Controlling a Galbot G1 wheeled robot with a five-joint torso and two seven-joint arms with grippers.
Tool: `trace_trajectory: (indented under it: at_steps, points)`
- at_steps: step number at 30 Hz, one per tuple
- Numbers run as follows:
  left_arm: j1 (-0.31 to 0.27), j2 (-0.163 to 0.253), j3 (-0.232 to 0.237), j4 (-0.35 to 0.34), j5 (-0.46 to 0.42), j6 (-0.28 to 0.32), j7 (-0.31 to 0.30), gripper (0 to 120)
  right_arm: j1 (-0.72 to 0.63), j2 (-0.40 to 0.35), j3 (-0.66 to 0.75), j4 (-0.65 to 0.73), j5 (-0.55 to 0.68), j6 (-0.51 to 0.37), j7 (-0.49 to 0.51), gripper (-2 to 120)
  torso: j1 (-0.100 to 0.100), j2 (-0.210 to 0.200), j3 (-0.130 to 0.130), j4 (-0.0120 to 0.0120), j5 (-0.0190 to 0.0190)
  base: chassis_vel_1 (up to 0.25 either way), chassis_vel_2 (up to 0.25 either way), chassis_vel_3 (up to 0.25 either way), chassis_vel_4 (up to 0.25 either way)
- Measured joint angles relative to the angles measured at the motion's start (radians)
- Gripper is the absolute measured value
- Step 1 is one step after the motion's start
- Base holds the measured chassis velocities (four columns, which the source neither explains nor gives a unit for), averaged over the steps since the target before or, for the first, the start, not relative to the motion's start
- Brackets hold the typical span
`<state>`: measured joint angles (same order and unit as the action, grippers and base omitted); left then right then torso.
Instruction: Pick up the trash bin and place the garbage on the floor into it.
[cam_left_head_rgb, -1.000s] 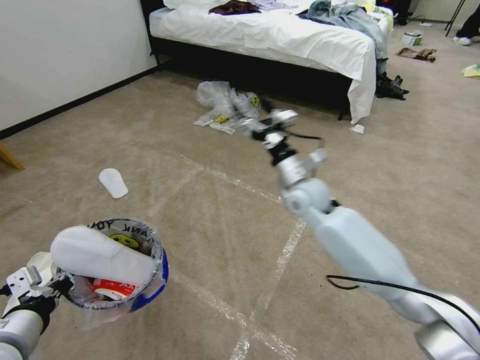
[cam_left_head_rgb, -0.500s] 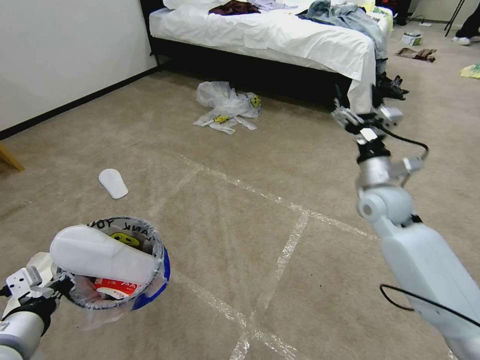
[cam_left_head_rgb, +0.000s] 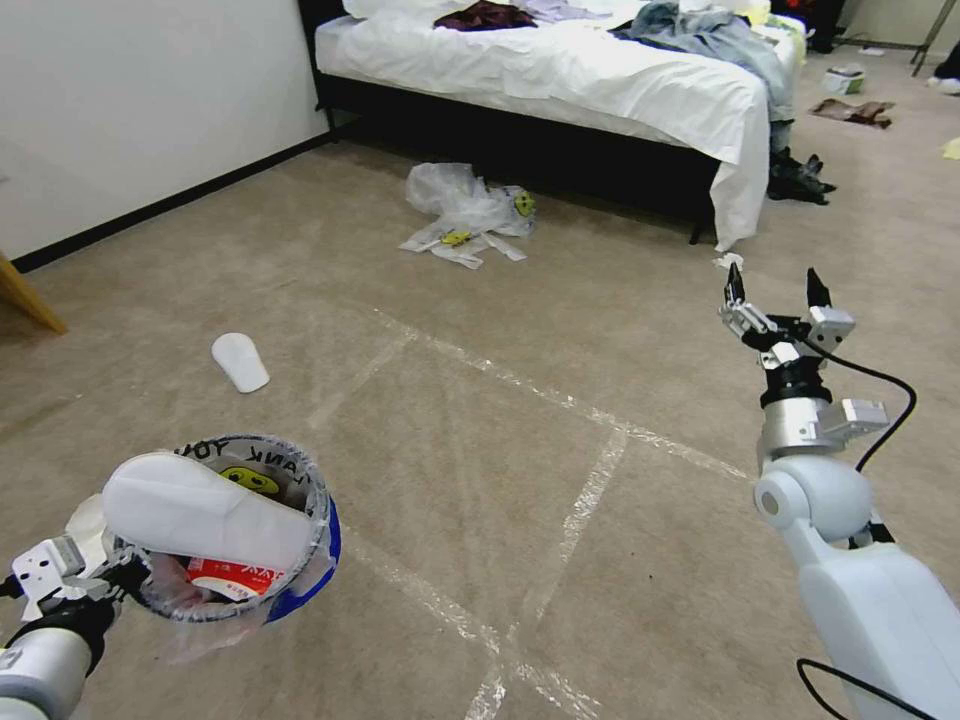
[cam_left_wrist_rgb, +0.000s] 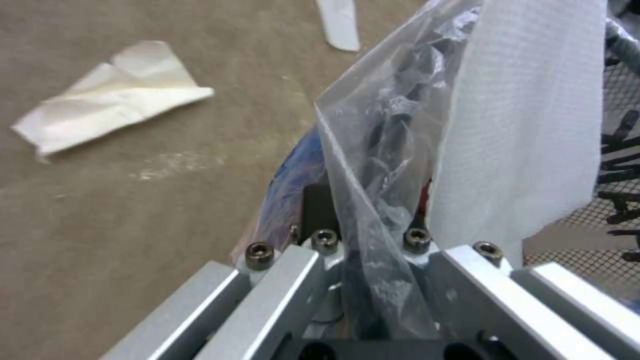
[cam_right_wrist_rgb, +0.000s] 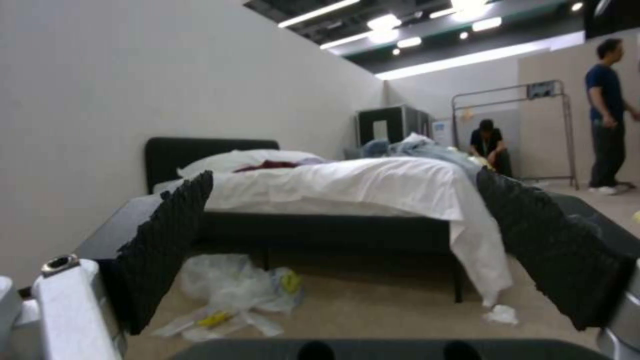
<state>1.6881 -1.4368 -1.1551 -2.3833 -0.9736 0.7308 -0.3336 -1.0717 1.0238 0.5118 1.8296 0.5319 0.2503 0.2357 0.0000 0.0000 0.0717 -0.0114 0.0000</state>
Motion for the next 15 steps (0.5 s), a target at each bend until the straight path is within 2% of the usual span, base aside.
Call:
trace_trajectory:
  at_steps: [15]
  points:
    - [-0.002, 0.000, -0.012, 0.007, -0.001, -0.001, 0.001, 1, 0.013, 0.046, -0.031, -0.034, -0.038, 0.019, -0.019, 99, 0.000, 0.000, 0.000, 0.0000, -0.0001, 0.068, 0.074, 0.070, 0.062]
